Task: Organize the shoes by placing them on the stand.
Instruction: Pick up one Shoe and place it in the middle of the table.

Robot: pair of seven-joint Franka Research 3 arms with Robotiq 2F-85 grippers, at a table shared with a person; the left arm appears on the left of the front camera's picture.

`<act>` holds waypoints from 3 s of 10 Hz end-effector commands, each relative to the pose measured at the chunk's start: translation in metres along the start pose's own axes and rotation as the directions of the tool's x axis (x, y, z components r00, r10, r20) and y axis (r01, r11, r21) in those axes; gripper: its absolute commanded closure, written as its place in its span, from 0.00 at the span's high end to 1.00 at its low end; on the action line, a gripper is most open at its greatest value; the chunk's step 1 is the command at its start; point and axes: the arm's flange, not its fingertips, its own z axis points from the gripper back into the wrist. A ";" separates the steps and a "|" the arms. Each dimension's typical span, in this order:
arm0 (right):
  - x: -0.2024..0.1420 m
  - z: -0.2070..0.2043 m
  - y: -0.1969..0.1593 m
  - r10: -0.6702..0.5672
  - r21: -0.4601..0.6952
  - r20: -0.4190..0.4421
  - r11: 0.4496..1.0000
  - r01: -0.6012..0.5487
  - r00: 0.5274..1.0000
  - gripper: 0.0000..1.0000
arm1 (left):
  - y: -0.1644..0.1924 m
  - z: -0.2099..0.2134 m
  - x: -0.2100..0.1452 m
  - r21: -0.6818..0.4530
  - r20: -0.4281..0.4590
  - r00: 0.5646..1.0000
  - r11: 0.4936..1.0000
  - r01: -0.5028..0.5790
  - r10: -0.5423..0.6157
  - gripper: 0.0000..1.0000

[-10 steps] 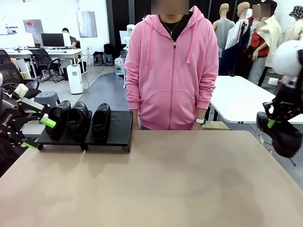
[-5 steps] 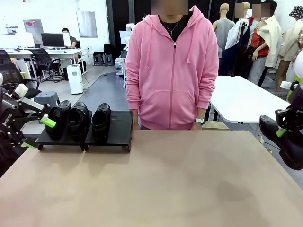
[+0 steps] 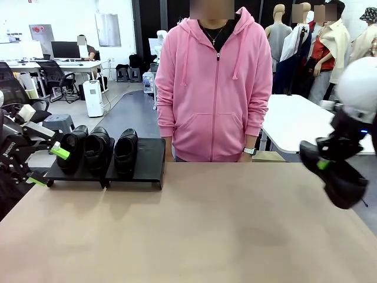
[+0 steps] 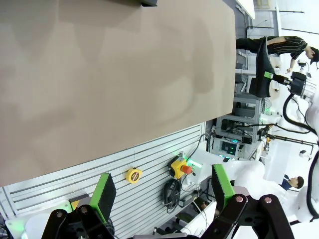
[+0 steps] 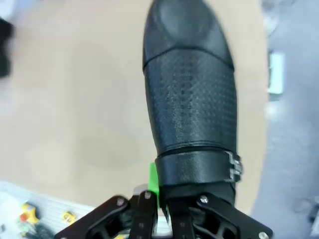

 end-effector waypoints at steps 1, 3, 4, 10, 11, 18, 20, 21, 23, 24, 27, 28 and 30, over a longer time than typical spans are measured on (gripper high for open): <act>-0.028 0.013 0.104 -0.002 -0.111 0.066 0.994 0.009 0.998 0.00 | -0.001 0.002 0.000 -0.008 -0.003 1.000 1.000 -0.011 0.011 1.00; -0.045 -0.011 0.197 -0.063 -0.118 0.117 0.990 0.077 0.991 0.00 | -0.001 0.002 0.000 -0.008 -0.003 1.000 1.000 -0.011 0.011 1.00; -0.052 -0.030 0.242 -0.058 -0.105 0.131 0.992 0.072 0.990 0.00 | -0.001 0.002 0.000 -0.008 -0.003 1.000 1.000 -0.011 0.011 1.00; -0.086 -0.129 0.399 -0.131 -0.070 -0.108 0.990 0.124 0.985 0.00 | -0.001 0.002 0.000 -0.008 -0.003 1.000 1.000 -0.011 0.011 1.00; -0.088 -0.136 0.402 -0.122 -0.082 -0.113 0.990 0.113 0.986 0.00 | -0.001 0.002 0.000 -0.008 -0.003 1.000 1.000 -0.011 0.011 1.00; -0.088 -0.139 0.376 -0.094 -0.007 -0.138 0.996 0.094 0.986 1.00 | -0.001 0.002 0.000 -0.008 -0.003 1.000 1.000 -0.011 0.011 1.00; -0.090 -0.097 0.329 -0.065 0.041 -0.120 0.997 0.070 0.991 1.00 | -0.001 0.002 0.000 -0.008 -0.003 1.000 1.000 -0.011 0.011 1.00; -0.091 -0.064 0.294 -0.041 0.047 -0.097 0.998 0.046 0.994 1.00 | -0.001 0.002 0.000 -0.008 -0.003 1.000 1.000 -0.011 0.011 1.00; -0.087 -0.016 0.205 0.160 0.168 -0.167 0.977 -0.132 0.973 1.00 | -0.001 0.002 0.000 -0.008 -0.003 1.000 1.000 -0.011 0.011 1.00; -0.084 -0.002 0.155 0.140 0.185 -0.161 0.977 -0.109 0.977 1.00 | -0.001 0.002 0.000 -0.008 -0.003 1.000 1.000 -0.011 0.011 1.00; -0.110 0.034 0.016 -0.024 0.444 -0.058 0.895 0.048 0.998 1.00 | -0.001 0.002 0.000 -0.008 -0.003 1.000 1.000 -0.011 0.011 1.00; -0.121 0.037 -0.017 -0.086 0.495 -0.033 0.864 0.091 0.996 1.00 | -0.001 0.002 0.000 -0.008 -0.003 1.000 1.000 -0.011 0.011 1.00; -0.131 0.027 -0.052 -0.219 0.494 -0.018 0.847 0.199 0.976 1.00 | -0.001 0.002 0.000 -0.008 -0.003 1.000 1.000 -0.011 0.011 1.00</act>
